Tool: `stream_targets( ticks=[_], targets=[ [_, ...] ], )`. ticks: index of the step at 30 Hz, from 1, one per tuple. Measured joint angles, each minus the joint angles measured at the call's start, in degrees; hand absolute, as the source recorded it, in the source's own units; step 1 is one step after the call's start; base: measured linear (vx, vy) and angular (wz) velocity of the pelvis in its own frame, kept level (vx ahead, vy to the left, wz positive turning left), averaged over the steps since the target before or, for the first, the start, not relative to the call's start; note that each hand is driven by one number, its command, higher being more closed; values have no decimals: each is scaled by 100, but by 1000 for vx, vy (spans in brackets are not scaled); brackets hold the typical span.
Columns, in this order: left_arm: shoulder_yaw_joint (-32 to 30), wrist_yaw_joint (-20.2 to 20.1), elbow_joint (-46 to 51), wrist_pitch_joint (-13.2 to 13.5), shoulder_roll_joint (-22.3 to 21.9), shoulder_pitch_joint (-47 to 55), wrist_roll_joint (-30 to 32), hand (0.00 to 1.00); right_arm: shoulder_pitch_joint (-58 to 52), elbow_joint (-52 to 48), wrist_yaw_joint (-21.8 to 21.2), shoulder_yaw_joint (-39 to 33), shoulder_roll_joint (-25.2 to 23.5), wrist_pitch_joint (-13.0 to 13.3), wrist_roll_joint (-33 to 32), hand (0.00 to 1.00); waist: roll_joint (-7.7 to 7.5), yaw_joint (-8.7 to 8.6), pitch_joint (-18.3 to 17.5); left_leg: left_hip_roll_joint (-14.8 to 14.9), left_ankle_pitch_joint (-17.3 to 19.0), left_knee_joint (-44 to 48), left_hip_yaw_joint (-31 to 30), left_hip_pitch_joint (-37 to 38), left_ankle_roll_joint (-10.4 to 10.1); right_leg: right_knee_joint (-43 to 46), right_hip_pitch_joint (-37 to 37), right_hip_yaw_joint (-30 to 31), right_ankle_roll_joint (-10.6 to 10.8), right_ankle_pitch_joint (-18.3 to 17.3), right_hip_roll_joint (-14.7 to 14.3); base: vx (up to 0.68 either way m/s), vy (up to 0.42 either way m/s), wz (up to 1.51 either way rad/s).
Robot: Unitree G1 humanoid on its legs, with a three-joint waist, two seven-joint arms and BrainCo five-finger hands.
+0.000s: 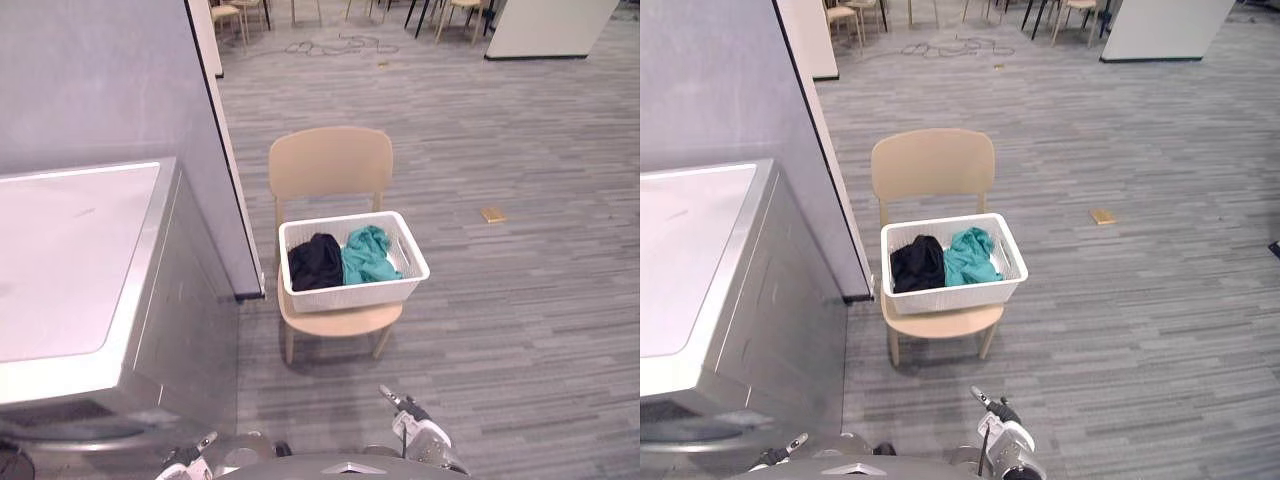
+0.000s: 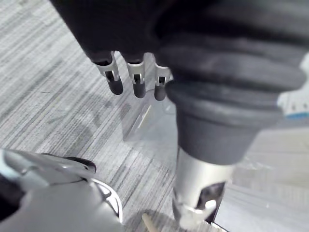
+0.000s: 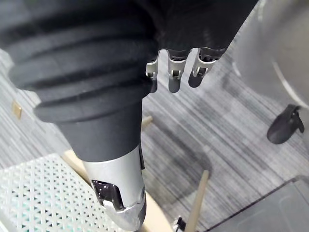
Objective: Pick up the laundry basket with both hands and put the clothes into the washing machine.
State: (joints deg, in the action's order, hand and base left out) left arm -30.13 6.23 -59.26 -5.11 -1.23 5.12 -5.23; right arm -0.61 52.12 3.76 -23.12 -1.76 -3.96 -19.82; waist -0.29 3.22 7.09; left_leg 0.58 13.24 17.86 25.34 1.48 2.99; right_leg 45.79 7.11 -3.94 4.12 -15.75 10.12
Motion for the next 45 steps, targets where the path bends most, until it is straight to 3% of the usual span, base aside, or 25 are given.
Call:
stream_targets(
  ticks=[2, 5, 8, 9, 10, 11, 13, 14, 15, 17, 19, 21, 23, 27, 30, 33, 37, 45],
  targets=[
    [156, 72, -27, -75, 106, -47, 58, 0, -167, -145, -1, -39, 51, 51, -1, 0, -71, -32, -17, 12, 29, -149, -17, 335, -20, 1533, 590, 146, 62, 350, 1, 252, -49, 8],
    [233, 220, -106, -198, 197, -64, 86, 0, -434, -141, 18, -458, 113, 31, -3, 0, -123, -111, -28, 190, -25, -309, -299, 524, -106, 1862, 947, -218, 23, 330, 303, 256, -146, 53],
    [706, 222, 30, -147, 224, -313, 69, 0, -721, 35, 57, -958, 89, -8, -82, 0, -73, -188, -1, 563, -133, -359, -720, 587, -294, 623, 983, -466, -68, 286, 615, 226, -274, 60],
    [868, 217, 61, -92, 216, -466, 28, 0, -794, 94, 67, -982, 40, -20, -133, 0, -235, -194, 14, 588, -222, -443, -852, 684, -449, -352, 829, -442, -44, 627, 672, 198, -485, 32],
    [931, 208, 142, -40, 257, -544, 26, 0, -958, 106, 67, -970, -62, -15, -140, 0, -562, -190, -8, 498, -182, -497, -998, 761, -637, -1357, 611, -210, 36, 1645, 684, 160, -415, 26],
    [938, 212, 135, -20, 192, -576, 25, 0, -973, 147, 67, -965, -45, -10, -166, 0, -568, -206, -46, 592, -114, -495, -1153, 789, -738, -1411, 466, -91, 204, 1432, 578, 132, -450, 10],
    [1002, 149, 133, 37, -285, -721, 41, 0, -922, 155, 69, -912, 125, 9, -289, 0, -243, -195, -69, 960, -82, -543, -1476, 647, -808, -1789, 324, 46, 238, 1273, 75, 42, -382, -4],
    [1026, 123, 111, 35, -339, -716, 41, 0, -918, 118, 68, -910, 148, 8, -302, 0, -175, -189, -96, 995, -105, -581, -1488, 646, -844, -1921, 280, 21, 263, 1192, 44, -12, -315, -20],
    [966, 98, 110, 26, -327, -721, 61, 0, -899, -12, 64, -907, 161, 15, -355, 0, -205, -174, -92, 1004, -155, -643, -1452, 641, -964, -2166, 189, -36, 304, 907, 35, -25, -189, -19],
    [802, 93, 66, 32, -348, -709, 85, 0, -903, -449, 123, -885, 129, -13, -431, 0, -134, -193, -59, 1098, -201, -729, -1503, 648, -1122, -2255, 141, -176, 267, 848, -49, -69, -191, 9],
    [640, 95, 80, 67, -345, -568, 82, 0, -1116, -1843, 328, -573, 80, -23, -410, 0, 0, -210, -114, 1133, -218, -761, -1610, 648, -1170, -2288, 103, -276, 295, 787, -93, -78, -117, 21],
    [498, 102, 71, 62, -343, -408, 82, 0, -1114, -3418, 452, -127, 173, 52, -96, 0, 103, -209, -181, 1136, -201, -853, -1604, 647, -1208, -2440, 109, -281, 245, 852, -127, -65, -19, -8],
    [428, 102, 55, 56, -267, -259, 113, 0, -1032, -4373, 449, 151, 242, 170, 172, 0, 112, -163, -214, 1125, -220, -972, -1643, 627, -1213, -2557, 138, -291, 235, 936, -153, -9, 5, -6],
    [537, 105, -53, 49, -84, -86, 324, 0, -881, -5395, 405, 755, 364, 475, 762, 0, 93, -151, -363, 1068, -536, -1264, -1912, 336, -1259, -2946, 271, -398, 259, 1217, -190, 71, 7, 9],
    [1203, 106, -38, 61, 86, -138, 441, 0, -424, -5278, 305, 1331, 768, 508, 1114, 0, 141, -152, -384, 1038, -649, -1292, -2111, 67, -1249, -3646, 112, -590, 296, 1646, -212, 99, 36, 24],
    [1963, 107, 31, 71, 291, -244, 444, 0, 611, -4507, 255, 1752, 1295, 555, 1135, 0, 110, -151, -275, 930, -716, -1213, -2409, -269, -1201, -4279, -42, -853, 322, 2006, -145, 48, 60, 42],
    [2590, 111, 309, 145, 355, -464, 427, 0, 2186, -3145, 238, 2330, 2112, 533, 1129, 0, 217, -77, 336, 823, -851, -1085, -2866, -680, -1191, -4363, -50, -1255, 292, 2086, -47, -72, 11, 53],
    [2913, 103, 598, 359, 482, -785, 180, 0, 4145, -1157, -218, 3572, 3080, 344, 1135, 0, 368, 150, 1154, 801, -976, -910, -2975, -1218, -1200, -4079, 513, -1234, 223, 2173, -9, -104, -10, 5]
  ],
)
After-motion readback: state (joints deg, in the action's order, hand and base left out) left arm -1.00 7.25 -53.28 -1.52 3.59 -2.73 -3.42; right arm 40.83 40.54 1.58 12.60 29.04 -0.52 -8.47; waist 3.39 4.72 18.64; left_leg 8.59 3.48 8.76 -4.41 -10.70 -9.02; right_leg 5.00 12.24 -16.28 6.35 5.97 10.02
